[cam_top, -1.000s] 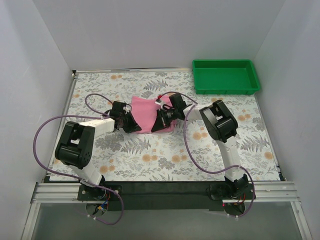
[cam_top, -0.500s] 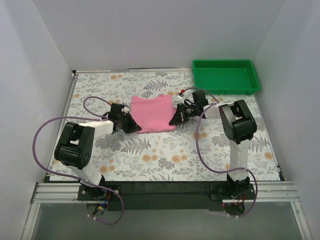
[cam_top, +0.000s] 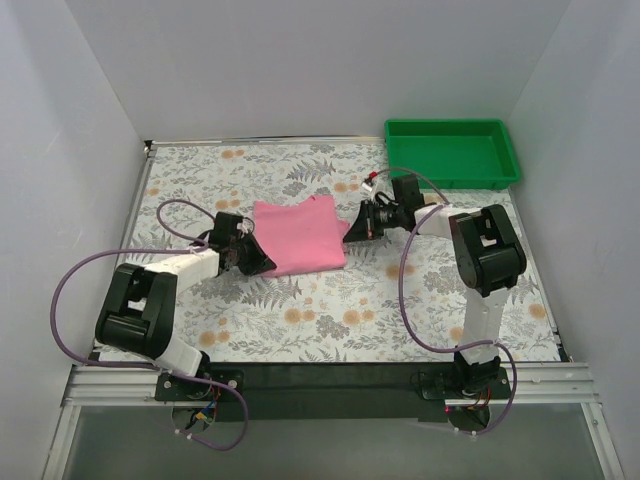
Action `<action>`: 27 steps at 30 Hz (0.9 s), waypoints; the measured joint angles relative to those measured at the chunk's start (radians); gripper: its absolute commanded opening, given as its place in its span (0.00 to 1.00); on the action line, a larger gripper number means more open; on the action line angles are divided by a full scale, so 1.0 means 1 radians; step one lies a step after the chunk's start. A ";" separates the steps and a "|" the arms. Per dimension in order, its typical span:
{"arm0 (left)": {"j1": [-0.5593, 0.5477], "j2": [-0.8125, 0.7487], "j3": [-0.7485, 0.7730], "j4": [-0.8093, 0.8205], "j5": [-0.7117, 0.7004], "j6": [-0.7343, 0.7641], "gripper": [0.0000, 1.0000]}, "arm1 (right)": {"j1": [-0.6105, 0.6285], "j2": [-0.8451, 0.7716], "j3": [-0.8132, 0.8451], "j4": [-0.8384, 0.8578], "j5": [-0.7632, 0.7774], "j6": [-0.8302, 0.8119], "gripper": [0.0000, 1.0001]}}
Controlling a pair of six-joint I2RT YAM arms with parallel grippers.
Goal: Fold and stack the t-shirts
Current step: Fold the tshirt
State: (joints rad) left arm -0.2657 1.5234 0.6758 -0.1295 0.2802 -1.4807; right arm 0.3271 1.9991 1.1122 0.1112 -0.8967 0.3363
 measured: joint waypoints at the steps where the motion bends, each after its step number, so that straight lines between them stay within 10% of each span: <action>1: 0.002 -0.002 0.022 -0.025 -0.005 0.004 0.04 | 0.000 -0.010 0.030 -0.007 0.005 0.007 0.01; 13: 0.084 0.251 0.492 -0.014 -0.035 0.080 0.04 | 0.011 0.163 0.547 0.045 0.093 0.127 0.01; 27: 0.134 0.530 0.618 -0.002 -0.037 0.115 0.11 | 0.017 0.418 0.576 0.060 0.160 0.210 0.01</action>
State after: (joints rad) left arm -0.1314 2.0533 1.2934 -0.1310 0.2436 -1.3655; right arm 0.3439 2.4172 1.6882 0.1711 -0.7368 0.5465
